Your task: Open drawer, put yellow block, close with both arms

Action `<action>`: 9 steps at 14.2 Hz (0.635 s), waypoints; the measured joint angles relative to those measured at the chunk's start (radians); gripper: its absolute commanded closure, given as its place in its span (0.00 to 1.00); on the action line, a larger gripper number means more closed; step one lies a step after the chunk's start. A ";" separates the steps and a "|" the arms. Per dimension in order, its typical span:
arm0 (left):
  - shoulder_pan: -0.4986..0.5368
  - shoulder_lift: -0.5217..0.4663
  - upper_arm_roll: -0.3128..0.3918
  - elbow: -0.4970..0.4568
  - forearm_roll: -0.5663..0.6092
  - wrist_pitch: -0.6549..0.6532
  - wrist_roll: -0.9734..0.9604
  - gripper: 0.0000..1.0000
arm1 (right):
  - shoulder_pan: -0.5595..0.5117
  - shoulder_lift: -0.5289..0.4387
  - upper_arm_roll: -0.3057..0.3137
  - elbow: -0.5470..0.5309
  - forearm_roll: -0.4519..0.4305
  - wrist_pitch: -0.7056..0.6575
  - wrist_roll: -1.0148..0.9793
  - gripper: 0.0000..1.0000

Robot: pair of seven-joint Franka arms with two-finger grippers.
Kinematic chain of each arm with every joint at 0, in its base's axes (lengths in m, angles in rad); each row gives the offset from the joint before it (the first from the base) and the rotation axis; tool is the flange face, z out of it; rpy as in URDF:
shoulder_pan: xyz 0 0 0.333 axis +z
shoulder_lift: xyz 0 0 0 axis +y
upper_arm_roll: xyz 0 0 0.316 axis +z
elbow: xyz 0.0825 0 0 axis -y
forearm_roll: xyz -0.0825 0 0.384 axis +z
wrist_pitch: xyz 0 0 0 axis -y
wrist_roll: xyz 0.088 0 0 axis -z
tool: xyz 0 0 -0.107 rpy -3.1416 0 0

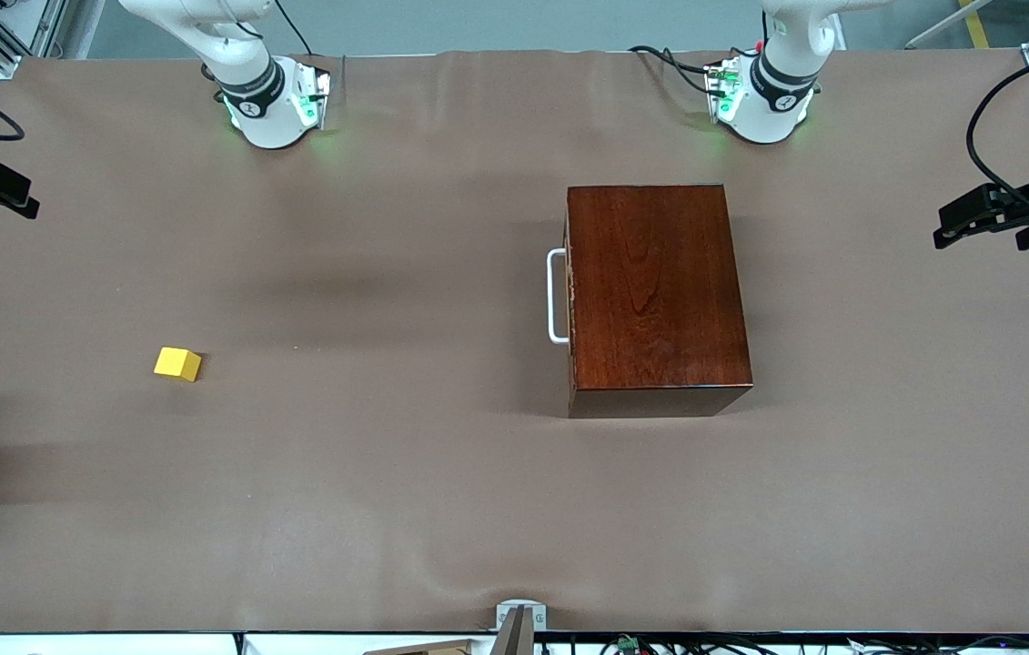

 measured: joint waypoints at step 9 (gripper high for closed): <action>0.002 -0.016 -0.016 0.000 0.033 -0.029 0.022 0.00 | 0.000 0.000 0.000 -0.011 0.000 0.008 0.000 0.00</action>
